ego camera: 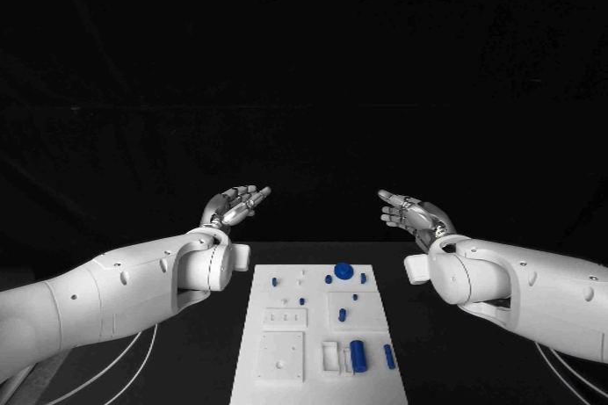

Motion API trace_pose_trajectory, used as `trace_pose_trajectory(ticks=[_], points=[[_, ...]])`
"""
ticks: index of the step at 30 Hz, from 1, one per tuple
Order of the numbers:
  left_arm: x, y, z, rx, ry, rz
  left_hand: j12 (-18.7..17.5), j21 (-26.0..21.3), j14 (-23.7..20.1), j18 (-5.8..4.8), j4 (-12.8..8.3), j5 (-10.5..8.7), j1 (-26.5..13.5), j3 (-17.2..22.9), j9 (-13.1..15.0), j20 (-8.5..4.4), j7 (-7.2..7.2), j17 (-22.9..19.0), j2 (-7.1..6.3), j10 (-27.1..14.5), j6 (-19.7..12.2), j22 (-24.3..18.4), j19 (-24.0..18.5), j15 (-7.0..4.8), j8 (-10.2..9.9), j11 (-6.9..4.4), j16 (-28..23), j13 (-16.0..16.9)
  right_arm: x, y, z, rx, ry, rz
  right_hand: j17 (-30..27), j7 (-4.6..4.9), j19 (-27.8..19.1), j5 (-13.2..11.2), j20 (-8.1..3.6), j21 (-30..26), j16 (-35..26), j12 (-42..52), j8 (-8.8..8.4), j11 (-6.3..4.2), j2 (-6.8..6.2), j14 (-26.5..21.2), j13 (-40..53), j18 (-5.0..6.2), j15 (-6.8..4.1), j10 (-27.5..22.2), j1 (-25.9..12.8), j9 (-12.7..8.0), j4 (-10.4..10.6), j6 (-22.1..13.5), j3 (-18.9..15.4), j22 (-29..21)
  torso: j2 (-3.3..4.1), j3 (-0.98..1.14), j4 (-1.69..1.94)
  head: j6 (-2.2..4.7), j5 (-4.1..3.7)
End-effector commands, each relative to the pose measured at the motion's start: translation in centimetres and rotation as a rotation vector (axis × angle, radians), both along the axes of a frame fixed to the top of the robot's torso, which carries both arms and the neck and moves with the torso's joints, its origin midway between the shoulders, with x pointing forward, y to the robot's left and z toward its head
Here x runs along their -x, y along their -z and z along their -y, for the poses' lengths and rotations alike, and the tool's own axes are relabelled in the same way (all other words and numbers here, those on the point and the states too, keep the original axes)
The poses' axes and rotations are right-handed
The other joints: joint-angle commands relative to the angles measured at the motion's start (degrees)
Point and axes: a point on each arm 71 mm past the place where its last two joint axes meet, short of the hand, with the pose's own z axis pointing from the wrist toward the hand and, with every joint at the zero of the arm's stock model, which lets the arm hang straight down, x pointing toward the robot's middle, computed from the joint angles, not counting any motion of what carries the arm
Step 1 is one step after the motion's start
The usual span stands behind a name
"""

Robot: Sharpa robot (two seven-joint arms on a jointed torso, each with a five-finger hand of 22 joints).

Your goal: Assemble the parts on the task board

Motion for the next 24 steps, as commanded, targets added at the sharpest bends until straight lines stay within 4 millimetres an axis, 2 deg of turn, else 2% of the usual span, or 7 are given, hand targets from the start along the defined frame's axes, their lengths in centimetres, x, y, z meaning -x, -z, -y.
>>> trace_pose_trajectory(ticks=[1,8,10,16,21,22,24], points=[[-0.8,-0.1,0.4,0.042,0.083,-0.066,0.26,0.61,0.42,-0.42,0.12,0.20,1.12,0.46,0.39,-0.04,0.12,0.43,-0.21,0.66,0.44,0.90,0.52,0.11,0.51,0.13,0.39,0.10,-0.2,0.3,-0.4,-0.016,-0.152,-0.115,1.32,7.11,0.45,-0.93,0.49,1.97,1.35,0.43,1.13,0.66,-0.54,1.89,0.30,-0.64,0.70,2.92,4.09,1.03,-2.11,1.26,0.63,3.53,0.01,0.00,0.01,-0.01,0.00],[-1.4,-0.5,0.2,0.035,0.087,-0.068,0.66,0.66,0.79,-0.42,0.27,0.22,1.83,0.22,0.71,-0.18,0.99,0.81,0.34,1.65,1.03,1.04,0.78,0.19,0.90,0.76,0.82,0.29,-0.7,0.0,0.2,-0.002,-0.177,-0.142,2.02,7.45,2.84,-2.53,0.27,5.85,3.15,1.97,4.13,1.03,-0.64,5.28,1.06,0.14,1.50,9.93,9.05,3.36,-6.54,5.54,2.67,9.61,0.01,0.00,0.01,-0.01,0.00],[-1.2,-0.2,0.2,0.055,0.147,-0.114,1.24,0.96,1.88,-0.34,-0.36,0.25,2.90,-0.34,1.01,-0.58,2.18,1.21,1.49,3.13,2.20,1.16,1.67,0.47,1.45,1.62,1.50,0.54,-2.2,-0.5,1.0,0.396,-0.244,0.041,2.53,6.77,5.59,-2.75,-0.16,6.78,4.66,3.18,5.62,0.19,-0.52,8.34,1.48,1.29,0.98,13.00,10.79,3.86,-8.40,8.66,3.92,9.80,0.13,-0.12,0.07,-0.34,0.23],[-0.7,-0.3,-0.2,0.028,0.159,-0.098,2.73,1.70,9.69,1.04,-7.29,3.28,7.13,-4.96,1.00,-3.39,4.51,1.78,6.46,9.05,9.05,-0.21,10.22,1.87,2.77,3.99,4.58,0.89,-2.6,-0.9,0.1,0.679,-0.312,0.181,5.12,4.79,22.28,-4.90,-1.47,8.95,11.57,6.13,8.41,-3.32,-1.11,24.83,2.31,7.79,-5.70,23.16,12.50,4.00,-12.35,18.78,10.51,7.16,0.16,-0.10,0.05,-0.49,0.43],[0.0,-0.5,-0.7,0.005,0.187,-0.087,3.60,2.11,11.50,1.42,-8.31,3.50,7.86,-4.99,1.06,-3.59,4.76,2.01,6.97,10.94,10.29,-0.17,11.41,1.85,3.17,4.26,5.39,1.24,-2.8,-0.9,-1.3,0.875,-0.405,0.270,5.86,4.48,25.68,-5.96,-1.63,9.62,12.96,6.61,8.61,-3.94,-1.27,28.30,2.52,9.00,-7.11,24.96,12.90,3.90,-12.84,20.25,11.75,6.78,0.75,-0.10,0.00,-0.38,0.62],[0.2,-0.6,-0.8,0.001,0.199,-0.085,7.12,4.51,18.11,3.13,-10.65,3.71,11.35,-3.21,1.78,-4.17,5.22,3.57,7.89,17.23,14.09,0.66,15.41,0.86,5.06,4.48,9.18,2.78,-2.8,-0.6,-1.7,0.926,-0.451,0.257,9.25,3.56,35.54,-6.83,-2.93,15.34,19.89,9.10,10.45,-6.08,-1.28,39.70,3.71,12.18,-11.86,29.76,15.00,4.66,-13.58,23.81,13.01,8.65,0.86,-0.11,-0.01,-0.39,0.63],[0.6,-0.9,-1.0,-0.003,0.215,-0.078,10.80,7.00,23.68,4.56,-12.89,3.62,12.60,-2.22,2.13,-5.52,4.89,4.69,8.75,24.02,18.56,1.24,20.53,-1.09,6.49,2.90,12.12,4.37,-2.9,-0.6,-2.3,1.008,-0.481,0.287,11.13,2.83,42.55,-3.54,-3.17,15.68,21.57,9.22,9.92,-7.88,-2.32,43.84,4.05,14.22,-13.72,32.57,13.49,4.11,-14.02,25.79,14.55,6.99,1.20,-0.09,-0.05,-0.20,0.64]])
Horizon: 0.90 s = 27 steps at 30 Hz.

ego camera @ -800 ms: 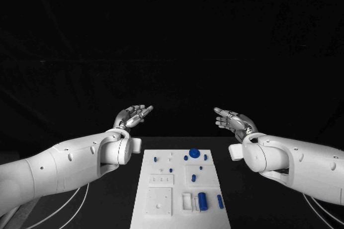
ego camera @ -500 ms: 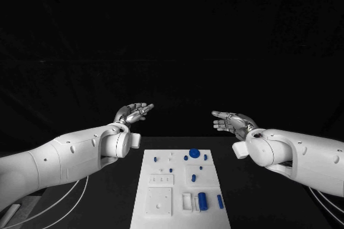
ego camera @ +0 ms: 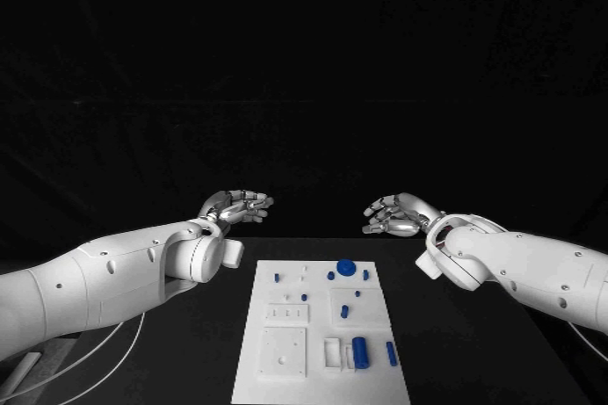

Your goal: Assemble the parts on the task board

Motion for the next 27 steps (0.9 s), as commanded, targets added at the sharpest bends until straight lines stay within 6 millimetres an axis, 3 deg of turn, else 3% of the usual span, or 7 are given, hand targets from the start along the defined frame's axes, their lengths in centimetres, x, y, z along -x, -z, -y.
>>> trace_pose_trajectory(ticks=[1,3,6,10,13,20,27], points=[[0.7,-0.6,0.4,-0.021,0.087,0.024,2.32,1.49,4.06,1.53,-2.46,0.13,0.31,0.81,-0.10,-1.10,0.70,0.68,0.74,4.51,3.31,0.16,3.83,-1.45,0.44,-1.18,1.94,1.00,0.1,0.3,-1.6,0.333,-0.155,0.099,6.17,1.18,21.79,1.96,-2.00,6.29,10.23,3.03,1.79,-4.66,-1.06,20.11,1.66,6.61,-8.13,10.77,0.99,0.12,-2.67,8.60,4.50,-0.51,0.97,0.05,-0.16,0.46,0.11],[1.1,-1.0,0.3,-0.023,0.105,0.032,2.81,1.21,5.14,1.17,-6.00,0.21,-0.67,2.14,-0.87,-1.87,0.06,0.50,1.57,6.34,5.75,-0.41,5.16,-1.87,-0.53,-1.89,1.86,1.28,0.0,0.2,-2.3,0.386,-0.177,0.136,8.16,0.62,26.26,1.18,-3.60,8.08,13.12,2.99,1.80,-5.53,-1.54,23.77,1.81,6.61,-9.02,12.19,1.71,-0.01,-2.66,10.05,4.44,-0.25,1.55,0.05,-0.25,0.67,0.17],[1.8,-1.6,0.4,-0.010,0.131,0.038,4.23,2.49,8.32,1.23,-8.58,-0.27,-1.90,3.69,-0.99,-3.03,-0.65,1.12,2.20,9.55,8.31,-0.14,7.93,-3.24,-0.85,-3.34,3.27,2.26,-0.2,0.2,-3.2,0.469,-0.198,0.190,11.58,0.18,30.76,-0.16,-5.96,10.28,17.72,2.14,1.10,-6.21,-2.15,26.61,1.71,6.61,-9.73,13.49,2.94,-0.53,-2.56,11.53,4.80,0.46,2.38,-0.03,-0.13,0.98,0.10],[2.6,-2.2,0.5,0.000,0.161,0.053,3.19,4.38,11.30,1.16,-11.37,-0.31,-3.47,5.19,-1.38,-4.64,-0.51,2.50,2.45,8.99,8.75,0.60,10.58,-4.81,-2.43,-2.93,5.57,2.32,-0.4,0.1,-4.3,0.559,-0.209,0.250,17.17,0.06,35.48,-0.11,-8.77,14.10,25.87,0.48,-0.28,-6.45,-3.38,28.08,1.40,6.61,-10.04,14.47,3.49,-1.35,-2.41,12.54,6.32,2.68,3.76,0.05,0.30,1.79,-0.17],[3.2,-2.8,0.5,0.010,0.179,0.061,2.27,4.74,11.26,0.91,-12.20,-0.34,-4.16,5.66,-1.51,-5.14,-0.33,2.91,2.10,8.42,8.56,0.80,10.81,-5.01,-3.14,-2.55,6.12,2.14,-0.6,0.1,-5.0,0.607,-0.207,0.277,20.38,0.03,37.60,-0.96,-10.27,16.61,31.28,-1.12,-1.08,-6.17,-4.32,28.41,1.01,6.61,-9.75,14.36,4.03,-1.74,-2.44,13.02,7.29,4.54,4.88,0.10,0.75,2.29,-0.44],[4.2,-4.0,0.8,0.028,0.216,0.070,1.89,4.88,11.15,0.67,-12.33,-0.48,-4.89,5.83,-1.53,-5.38,-0.26,3.12,1.89,8.47,8.58,0.89,10.81,-5.04,-3.50,-2.48,6.37,2.14,-0.7,0.3,-6.1,0.667,-0.211,0.305,21.84,-0.01,38.57,-2.26,-11.21,18.02,34.89,-2.84,-1.76,-5.85,-5.10,27.60,0.64,6.61,-9.45,14.40,4.23,-1.96,-2.22,13.57,9.07,6.01,6.80,0.09,1.42,3.03,-0.97],[5.2,-5.4,1.2,0.036,0.248,0.088,1.38,5.01,11.07,0.50,-12.30,-0.60,-5.75,5.87,-1.56,-5.61,-0.15,3.28,1.61,8.29,8.44,0.95,10.84,-5.10,-3.93,-2.32,6.58,2.08,-0.9,0.8,-7.0,0.690,-0.206,0.327,21.90,0.02,38.80,-3.03,-11.42,18.24,35.81,-3.64,-2.07,-5.66,-5.41,27.35,0.44,6.61,-9.27,14.20,4.26,-2.04,-2.00,13.61,9.88,6.39,8.93,-0.10,1.86,3.83,-1.21]])
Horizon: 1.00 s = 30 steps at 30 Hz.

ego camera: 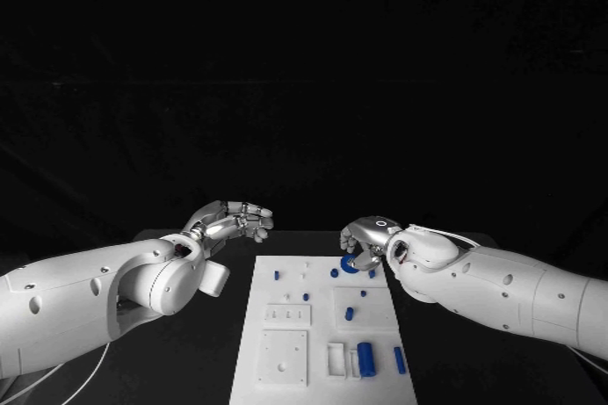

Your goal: Assemble the parts on the task board

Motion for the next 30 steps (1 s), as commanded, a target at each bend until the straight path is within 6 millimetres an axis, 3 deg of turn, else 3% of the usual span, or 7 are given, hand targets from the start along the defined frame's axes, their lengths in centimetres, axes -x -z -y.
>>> trace_pose_trajectory(ticks=[1,9,14,25,30], points=[[0.4,-0.4,0.5,0.003,0.042,0.018,-0.32,0.37,-0.08,0.11,-0.11,-0.37,-0.48,0.06,-0.10,-0.36,0.53,0.10,-0.06,-0.17,0.01,0.07,-0.12,-0.17,-0.24,0.17,0.29,-0.06,-0.1,0.3,-0.1,0.058,0.009,0.035,0.06,0.14,0.56,-0.36,-0.35,0.26,0.13,-0.18,-0.35,0.36,-0.56,-0.16,-0.04,1.72,0.15,0.04,0.03,-0.07,-0.11,0.37,0.28,0.01,1.67,-0.14,0.43,0.49,-0.17],[0.8,-0.7,1.0,0.008,0.062,0.022,-1.51,0.03,-1.09,-0.21,-0.18,-0.53,-1.64,0.25,-0.06,-0.32,0.69,0.00,-0.50,-0.86,-0.21,-0.04,-0.83,0.12,-0.91,0.63,-0.14,-0.26,-0.4,1.2,-0.9,0.082,0.005,0.045,-0.10,0.26,0.75,-1.10,-0.48,0.27,0.87,-1.28,-0.79,0.73,-1.07,-0.40,-0.49,1.72,0.51,-0.70,0.15,-0.20,0.24,0.14,1.31,0.26,3.56,-0.30,1.08,1.08,-0.77],[0.7,-0.7,1.0,0.009,0.064,0.024,-2.92,-1.02,-2.73,-0.42,-0.27,-0.58,-2.12,0.75,0.08,0.43,0.87,-0.75,-0.59,-1.49,-0.38,-0.52,-2.22,0.98,-1.43,1.13,-1.86,-0.52,-0.6,1.5,-1.2,0.093,0.010,0.059,-0.21,0.30,0.78,-1.49,-0.51,0.24,1.13,-1.63,-0.93,0.86,-1.31,-0.49,-0.68,1.72,0.63,-0.88,0.21,-0.23,0.29,0.06,1.61,0.35,4.28,-0.38,1.23,1.27,-0.87],[0.7,-0.7,1.6,0.012,0.082,0.020,-4.14,-2.17,-3.92,-0.39,-0.31,-0.57,-2.37,1.12,0.32,1.39,0.97,-1.71,-0.54,-1.43,-0.51,-1.08,-3.49,1.94,-1.87,1.35,-4.21,-0.62,-0.9,1.9,-1.3,0.128,0.013,0.103,-0.79,0.26,0.98,-3.50,-0.52,0.05,1.83,-2.03,-1.21,0.99,-2.70,-0.73,-1.16,1.72,0.77,-0.84,0.63,-0.26,1.47,0.19,3.52,0.60,5.29,-0.42,1.57,1.90,-1.45],[0.9,-0.7,1.6,0.013,0.087,0.018,-4.20,-2.20,-3.89,-0.38,-0.28,-0.59,-2.42,1.11,0.33,1.44,0.98,-1.75,-0.52,-1.40,-0.52,-1.10,-3.52,1.98,-1.90,1.35,-4.32,-0.62,-1.1,1.8,-1.1,0.137,0.030,0.121,-1.10,0.06,1.06,-4.64,-0.55,-0.03,2.20,-2.14,-1.23,1.15,-3.19,-0.84,-1.50,1.72,0.92,-1.20,0.89,-0.22,2.02,0.41,4.23,0.78,5.65,-0.44,1.95,2.07,-1.56]])
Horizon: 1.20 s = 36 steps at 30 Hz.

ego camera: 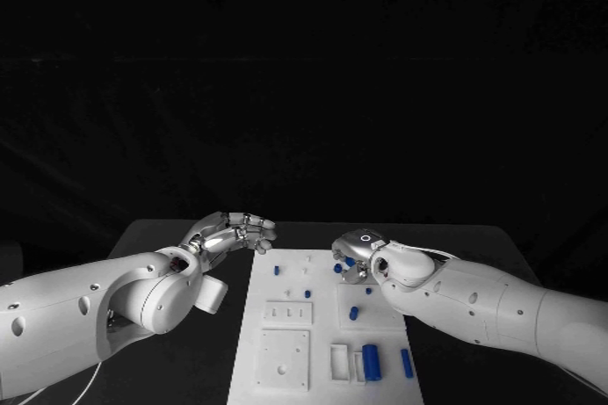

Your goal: Assemble the parts on the task board

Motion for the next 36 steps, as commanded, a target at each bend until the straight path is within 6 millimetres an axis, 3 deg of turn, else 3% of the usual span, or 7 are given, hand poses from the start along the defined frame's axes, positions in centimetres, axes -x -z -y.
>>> trace_pose_trajectory(ticks=[1,4,10,14,24,30,36], points=[[0.1,-0.2,0.3,0.007,0.026,0.009,-0.22,-0.24,-0.38,0.22,0.11,-0.38,-0.56,0.38,0.10,0.13,0.37,-0.09,-0.15,-0.22,0.09,-0.08,-0.31,0.15,-0.31,0.19,-0.30,-0.09,-0.1,-0.1,0.0,0.024,0.008,0.041,-0.17,0.05,0.94,-0.52,-0.44,-0.05,0.34,-0.26,-0.18,0.23,-0.80,-0.27,-0.18,1.79,0.37,-0.31,0.05,-0.03,0.20,0.43,0.49,0.10,0.50,-0.02,0.40,0.09,-0.22],[0.1,-0.2,0.4,0.006,0.027,0.007,-0.25,-0.25,-0.36,0.23,0.11,-0.38,-0.55,0.39,0.11,0.14,0.37,-0.10,-0.13,-0.21,0.10,-0.09,-0.32,0.16,-0.31,0.19,-0.33,-0.09,-0.2,-0.1,0.0,0.027,0.014,0.044,-0.30,-0.04,0.93,-0.71,-0.43,-0.11,0.42,-0.24,-0.21,0.26,-0.88,-0.33,-0.28,1.79,0.40,-0.38,0.13,-0.02,0.49,0.47,0.79,0.15,0.78,-0.09,0.67,0.14,-0.27],[0.0,-0.1,0.6,0.006,0.031,0.006,-0.35,-0.28,-0.32,0.24,0.19,-0.43,-0.67,0.36,0.14,0.19,0.38,-0.14,-0.10,-0.19,0.10,-0.11,-0.33,0.19,-0.34,0.21,-0.45,-0.09,-0.5,-0.2,0.3,0.015,0.028,0.057,-0.53,-0.11,0.96,-0.86,-0.40,-0.19,0.57,-0.21,-0.20,0.28,-1.01,-0.42,-0.43,1.79,0.42,-0.43,0.11,0.02,1.14,0.64,1.28,0.24,1.26,-0.15,0.84,0.28,-0.53],[-0.1,-0.1,0.7,0.004,0.032,0.005,-0.39,-0.29,-0.29,0.25,0.21,-0.46,-0.73,0.35,0.15,0.21,0.38,-0.15,-0.11,-0.17,0.11,-0.12,-0.34,0.21,-0.35,0.21,-0.50,-0.09,-0.6,-0.1,0.6,0.017,0.035,0.050,-0.64,-0.11,0.96,-0.92,-0.39,-0.24,0.64,-0.18,-0.18,0.28,-1.07,-0.46,-0.49,1.79,0.42,-0.41,0.08,0.04,1.45,0.74,1.51,0.28,1.64,-0.33,1.02,0.46,-0.74],[-0.3,0.1,1.0,0.002,0.038,-0.001,-0.48,-0.31,-0.25,0.28,0.21,-0.49,-0.75,0.35,0.18,0.23,0.38,-0.17,-0.09,-0.15,0.10,-0.13,-0.34,0.22,-0.38,0.21,-0.59,-0.09,-0.7,0.0,0.9,0.010,0.031,0.036,-0.96,-0.11,0.82,-1.09,-0.40,-0.34,0.86,0.20,-0.12,0.02,-1.38,-0.54,-0.34,1.79,0.18,0.56,0.37,0.14,1.90,0.99,2.15,0.49,2.24,-0.62,0.89,0.39,-0.24],[-0.5,0.1,1.3,0.001,0.042,-0.002,-0.57,-0.33,-0.20,0.31,0.19,-0.53,-0.75,0.36,0.19,0.24,0.40,-0.18,-0.07,-0.16,0.06,-0.14,-0.34,0.22,-0.43,0.23,-0.66,-0.10,-0.8,0.0,0.9,0.002,0.025,0.034,-1.25,-0.31,0.51,-1.18,-0.36,-0.41,0.88,0.49,0.18,-0.30,-1.25,-0.71,-0.14,1.79,-0.12,1.50,0.42,0.37,2.24,1.46,2.57,0.73,2.64,-0.90,0.92,0.33,-0.65],[-0.5,0.1,1.4,0.002,0.044,-0.004,-0.62,-0.34,-0.17,0.32,0.20,-0.57,-0.77,0.35,0.20,0.25,0.41,-0.19,-0.06,-0.16,0.05,-0.15,-0.34,0.22,-0.45,0.24,-0.71,-0.10,-0.8,0.0,0.7,-0.006,0.023,0.031,-1.43,-0.38,0.51,-1.18,-0.37,-0.32,1.01,0.73,0.41,-0.58,-1.01,-0.73,0.12,1.79,-0.40,2.30,0.20,0.55,2.50,1.83,2.56,0.95,3.04,-0.97,0.96,0.28,-0.63]])
